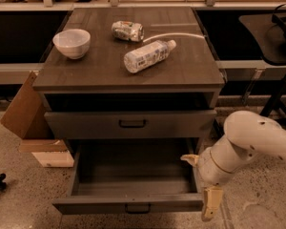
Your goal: Close middle drawer
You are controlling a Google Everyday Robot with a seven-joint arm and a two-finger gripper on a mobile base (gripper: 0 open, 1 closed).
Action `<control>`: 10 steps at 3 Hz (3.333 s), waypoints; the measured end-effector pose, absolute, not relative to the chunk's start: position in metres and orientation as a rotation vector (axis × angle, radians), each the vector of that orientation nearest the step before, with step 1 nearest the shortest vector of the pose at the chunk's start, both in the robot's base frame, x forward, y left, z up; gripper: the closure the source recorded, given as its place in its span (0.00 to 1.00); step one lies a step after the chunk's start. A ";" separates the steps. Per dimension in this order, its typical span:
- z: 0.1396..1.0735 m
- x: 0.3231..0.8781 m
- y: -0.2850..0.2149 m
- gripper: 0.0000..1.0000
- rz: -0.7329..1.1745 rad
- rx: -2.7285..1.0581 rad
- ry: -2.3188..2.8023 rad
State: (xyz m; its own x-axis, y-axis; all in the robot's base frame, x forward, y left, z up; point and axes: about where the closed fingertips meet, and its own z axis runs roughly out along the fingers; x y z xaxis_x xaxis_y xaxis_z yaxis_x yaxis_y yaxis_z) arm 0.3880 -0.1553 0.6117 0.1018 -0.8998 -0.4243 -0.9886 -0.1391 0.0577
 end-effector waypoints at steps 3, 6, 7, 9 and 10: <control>0.520 0.377 -0.145 0.62 0.604 -2.161 1.824; 0.482 0.367 -0.142 1.00 0.646 -2.178 1.835; 0.465 0.364 -0.145 1.00 0.608 -2.198 1.834; 0.423 0.361 -0.144 1.00 0.574 -2.191 1.823; 0.398 0.364 -0.140 1.00 0.584 -2.163 1.831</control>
Offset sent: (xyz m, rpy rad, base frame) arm -0.0130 0.0156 -0.1050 0.0352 0.0266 0.0730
